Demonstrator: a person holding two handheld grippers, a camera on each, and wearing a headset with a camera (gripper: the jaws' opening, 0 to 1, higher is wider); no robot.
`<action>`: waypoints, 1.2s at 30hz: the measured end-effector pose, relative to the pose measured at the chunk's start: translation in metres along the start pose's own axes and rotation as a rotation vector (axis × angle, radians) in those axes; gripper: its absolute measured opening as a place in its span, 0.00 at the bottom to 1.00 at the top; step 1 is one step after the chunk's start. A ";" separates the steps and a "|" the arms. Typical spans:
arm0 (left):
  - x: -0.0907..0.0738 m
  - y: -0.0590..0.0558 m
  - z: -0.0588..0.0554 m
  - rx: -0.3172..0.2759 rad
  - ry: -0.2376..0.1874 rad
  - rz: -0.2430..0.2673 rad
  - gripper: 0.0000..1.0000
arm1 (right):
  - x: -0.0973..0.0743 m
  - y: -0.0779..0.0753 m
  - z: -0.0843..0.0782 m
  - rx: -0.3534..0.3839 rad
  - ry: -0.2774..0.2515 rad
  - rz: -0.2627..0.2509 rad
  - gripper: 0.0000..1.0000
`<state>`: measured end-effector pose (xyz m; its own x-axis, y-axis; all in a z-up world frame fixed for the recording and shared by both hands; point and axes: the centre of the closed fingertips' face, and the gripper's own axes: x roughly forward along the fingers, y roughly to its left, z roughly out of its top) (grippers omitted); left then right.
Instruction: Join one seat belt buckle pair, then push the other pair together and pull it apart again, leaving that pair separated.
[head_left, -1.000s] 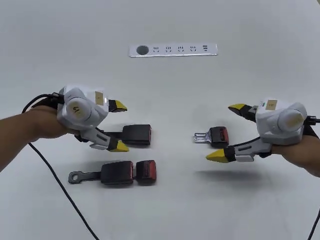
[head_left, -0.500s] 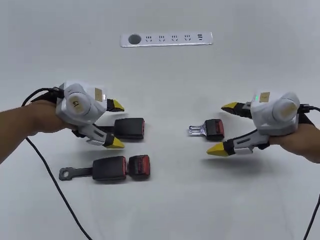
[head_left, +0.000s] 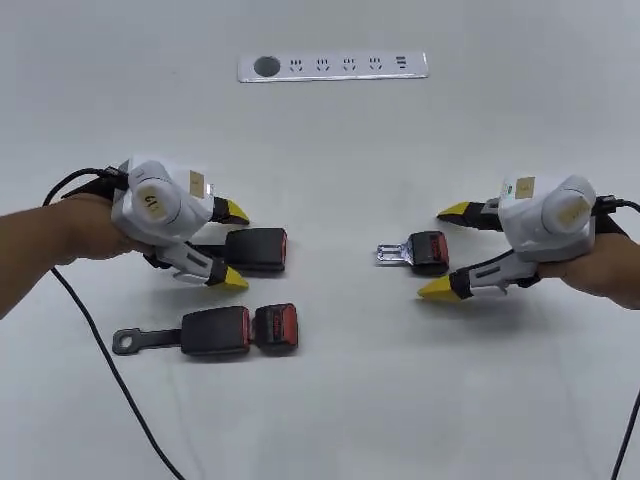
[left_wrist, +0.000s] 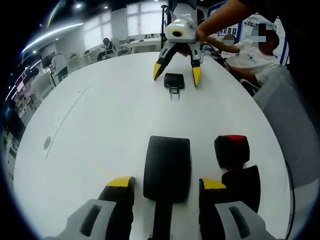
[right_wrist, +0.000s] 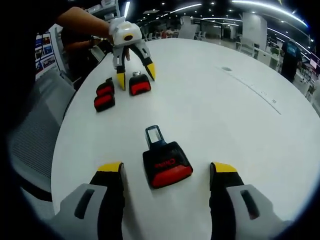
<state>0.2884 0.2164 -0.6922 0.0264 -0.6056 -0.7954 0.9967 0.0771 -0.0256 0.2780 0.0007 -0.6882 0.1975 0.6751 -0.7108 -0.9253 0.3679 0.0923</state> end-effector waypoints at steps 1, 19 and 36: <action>0.000 0.000 0.000 0.003 0.000 -0.003 0.53 | 0.000 0.002 0.000 -0.010 -0.001 0.004 0.68; 0.002 0.006 0.004 0.011 0.011 -0.001 0.34 | 0.005 -0.005 0.003 -0.103 0.035 -0.018 0.37; 0.002 0.004 0.003 0.011 0.028 -0.001 0.33 | 0.007 -0.009 0.001 -0.048 0.060 -0.011 0.35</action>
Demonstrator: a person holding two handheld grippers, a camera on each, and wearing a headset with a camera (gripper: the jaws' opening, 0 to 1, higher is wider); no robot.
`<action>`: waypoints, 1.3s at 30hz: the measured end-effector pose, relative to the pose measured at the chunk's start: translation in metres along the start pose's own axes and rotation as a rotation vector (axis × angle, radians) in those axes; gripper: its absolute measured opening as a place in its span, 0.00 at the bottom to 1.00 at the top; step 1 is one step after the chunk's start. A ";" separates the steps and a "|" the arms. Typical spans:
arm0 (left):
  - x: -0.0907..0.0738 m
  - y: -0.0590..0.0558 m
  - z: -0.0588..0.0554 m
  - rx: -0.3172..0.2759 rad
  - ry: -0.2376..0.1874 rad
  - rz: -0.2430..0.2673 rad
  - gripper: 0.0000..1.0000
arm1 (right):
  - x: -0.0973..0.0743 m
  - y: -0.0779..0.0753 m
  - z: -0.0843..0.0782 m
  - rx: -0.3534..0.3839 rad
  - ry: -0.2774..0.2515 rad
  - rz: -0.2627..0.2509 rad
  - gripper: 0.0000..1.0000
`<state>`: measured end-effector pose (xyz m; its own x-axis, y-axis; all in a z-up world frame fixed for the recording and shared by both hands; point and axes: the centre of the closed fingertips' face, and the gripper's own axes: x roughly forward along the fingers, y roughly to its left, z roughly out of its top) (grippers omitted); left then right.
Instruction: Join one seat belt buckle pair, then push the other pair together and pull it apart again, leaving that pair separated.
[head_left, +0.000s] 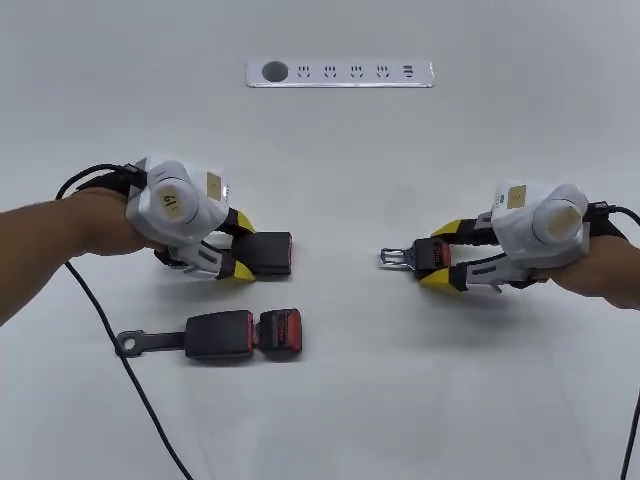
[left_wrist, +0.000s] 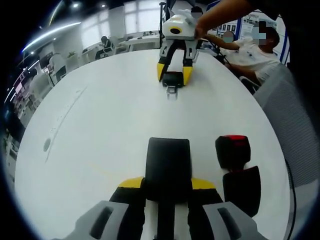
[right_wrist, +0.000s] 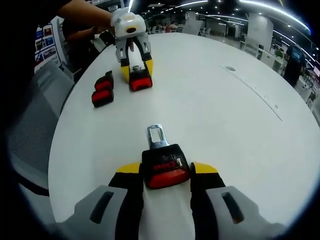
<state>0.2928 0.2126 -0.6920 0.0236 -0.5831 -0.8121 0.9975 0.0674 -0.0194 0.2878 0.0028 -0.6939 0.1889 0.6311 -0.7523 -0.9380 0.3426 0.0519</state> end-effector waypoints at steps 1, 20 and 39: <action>0.000 0.000 0.000 -0.002 0.000 0.001 0.33 | 0.001 0.000 0.001 0.000 0.001 -0.001 0.35; 0.000 -0.003 -0.001 -0.021 0.008 0.004 0.33 | 0.037 0.020 0.038 -0.028 -0.034 0.020 0.35; 0.000 -0.003 -0.001 -0.029 0.029 0.010 0.33 | 0.073 0.043 0.077 -0.048 -0.079 0.059 0.35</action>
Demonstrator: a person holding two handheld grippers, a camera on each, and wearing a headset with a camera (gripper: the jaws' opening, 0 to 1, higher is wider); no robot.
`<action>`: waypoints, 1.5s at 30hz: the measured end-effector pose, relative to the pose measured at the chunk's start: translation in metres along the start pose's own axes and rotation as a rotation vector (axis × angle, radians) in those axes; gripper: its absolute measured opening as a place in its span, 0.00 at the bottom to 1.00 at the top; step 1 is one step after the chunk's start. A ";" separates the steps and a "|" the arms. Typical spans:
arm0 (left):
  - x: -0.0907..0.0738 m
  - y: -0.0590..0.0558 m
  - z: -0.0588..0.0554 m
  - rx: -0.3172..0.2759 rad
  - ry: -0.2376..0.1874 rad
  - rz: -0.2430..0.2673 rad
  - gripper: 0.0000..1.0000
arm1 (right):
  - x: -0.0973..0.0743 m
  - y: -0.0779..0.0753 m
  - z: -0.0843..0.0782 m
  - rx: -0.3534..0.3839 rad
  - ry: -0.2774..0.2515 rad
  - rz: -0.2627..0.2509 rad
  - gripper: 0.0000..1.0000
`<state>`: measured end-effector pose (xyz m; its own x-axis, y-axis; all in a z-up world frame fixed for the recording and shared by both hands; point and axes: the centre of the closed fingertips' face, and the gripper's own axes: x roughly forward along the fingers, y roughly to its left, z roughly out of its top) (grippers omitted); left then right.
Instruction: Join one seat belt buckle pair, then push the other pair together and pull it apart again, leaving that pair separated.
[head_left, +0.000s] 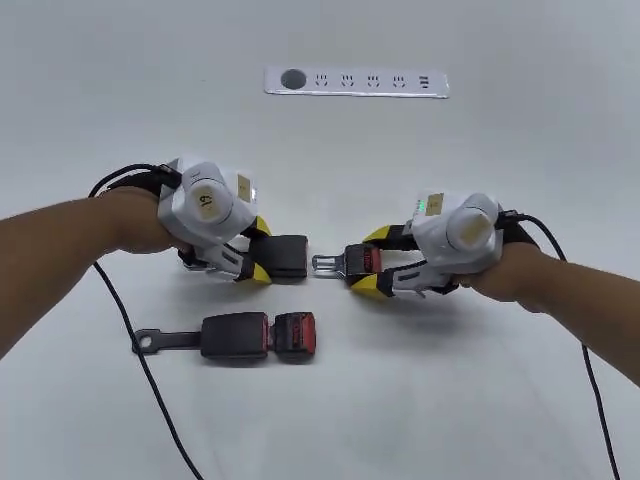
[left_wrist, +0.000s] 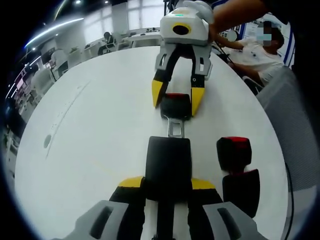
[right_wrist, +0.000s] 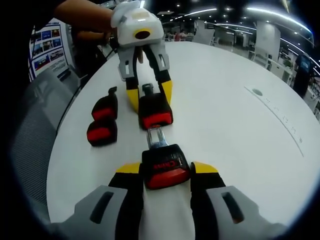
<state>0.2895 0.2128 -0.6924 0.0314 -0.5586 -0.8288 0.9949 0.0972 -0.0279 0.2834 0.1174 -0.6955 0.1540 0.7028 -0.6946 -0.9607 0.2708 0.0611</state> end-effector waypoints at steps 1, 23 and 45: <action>0.000 0.000 0.000 -0.002 -0.002 0.000 0.33 | 0.001 0.000 0.001 0.001 -0.003 0.001 0.35; 0.000 0.001 -0.002 0.019 0.003 -0.015 0.33 | 0.011 -0.003 0.020 0.001 -0.020 0.027 0.35; 0.001 0.001 -0.002 0.041 0.044 -0.026 0.32 | 0.027 0.001 0.030 0.015 -0.031 0.000 0.35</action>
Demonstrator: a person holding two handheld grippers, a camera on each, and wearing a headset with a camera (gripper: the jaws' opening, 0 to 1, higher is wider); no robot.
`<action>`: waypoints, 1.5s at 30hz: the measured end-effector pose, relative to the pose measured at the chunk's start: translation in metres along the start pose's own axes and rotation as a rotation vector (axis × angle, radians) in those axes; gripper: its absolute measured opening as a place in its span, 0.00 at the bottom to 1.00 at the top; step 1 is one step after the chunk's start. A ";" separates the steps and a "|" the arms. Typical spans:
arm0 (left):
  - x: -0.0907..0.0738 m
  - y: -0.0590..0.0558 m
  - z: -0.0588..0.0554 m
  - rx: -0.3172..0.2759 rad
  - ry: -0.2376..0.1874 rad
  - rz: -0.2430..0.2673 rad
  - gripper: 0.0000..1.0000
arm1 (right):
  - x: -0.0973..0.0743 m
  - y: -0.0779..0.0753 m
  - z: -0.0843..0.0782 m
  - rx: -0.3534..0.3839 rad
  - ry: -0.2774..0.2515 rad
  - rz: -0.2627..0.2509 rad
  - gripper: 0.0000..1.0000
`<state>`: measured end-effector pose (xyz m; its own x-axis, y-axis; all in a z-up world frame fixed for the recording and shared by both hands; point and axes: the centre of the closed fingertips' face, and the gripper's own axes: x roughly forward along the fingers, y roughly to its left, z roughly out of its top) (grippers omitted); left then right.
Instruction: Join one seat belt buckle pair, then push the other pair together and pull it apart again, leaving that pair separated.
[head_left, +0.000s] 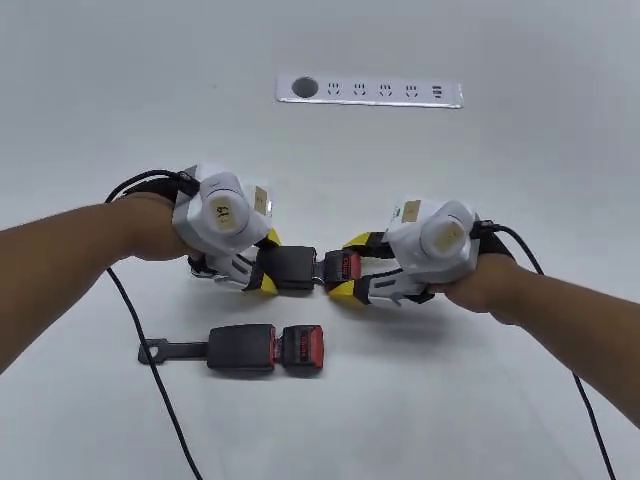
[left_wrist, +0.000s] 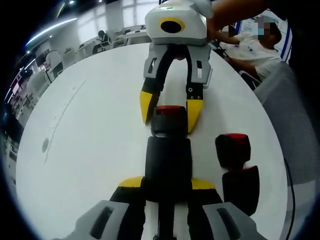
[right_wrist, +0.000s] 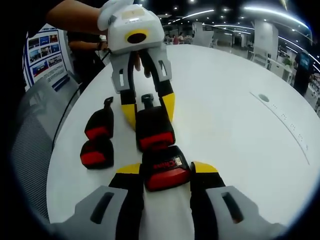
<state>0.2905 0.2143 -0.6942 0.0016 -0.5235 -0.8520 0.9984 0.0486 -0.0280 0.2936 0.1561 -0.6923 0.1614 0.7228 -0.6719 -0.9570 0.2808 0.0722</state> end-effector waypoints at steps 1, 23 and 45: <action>0.000 0.000 0.000 -0.001 0.000 -0.001 0.32 | 0.001 0.000 0.000 0.008 -0.001 -0.005 0.35; 0.000 0.000 -0.003 0.021 0.020 -0.005 0.32 | 0.002 0.002 0.000 -0.008 0.036 -0.020 0.35; -0.001 -0.001 0.000 0.038 0.013 -0.016 0.33 | 0.004 0.001 0.000 -0.060 0.071 -0.004 0.35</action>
<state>0.2892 0.2150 -0.6938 -0.0148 -0.5129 -0.8583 0.9997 0.0082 -0.0221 0.2931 0.1591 -0.6949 0.1495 0.6743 -0.7232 -0.9695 0.2435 0.0266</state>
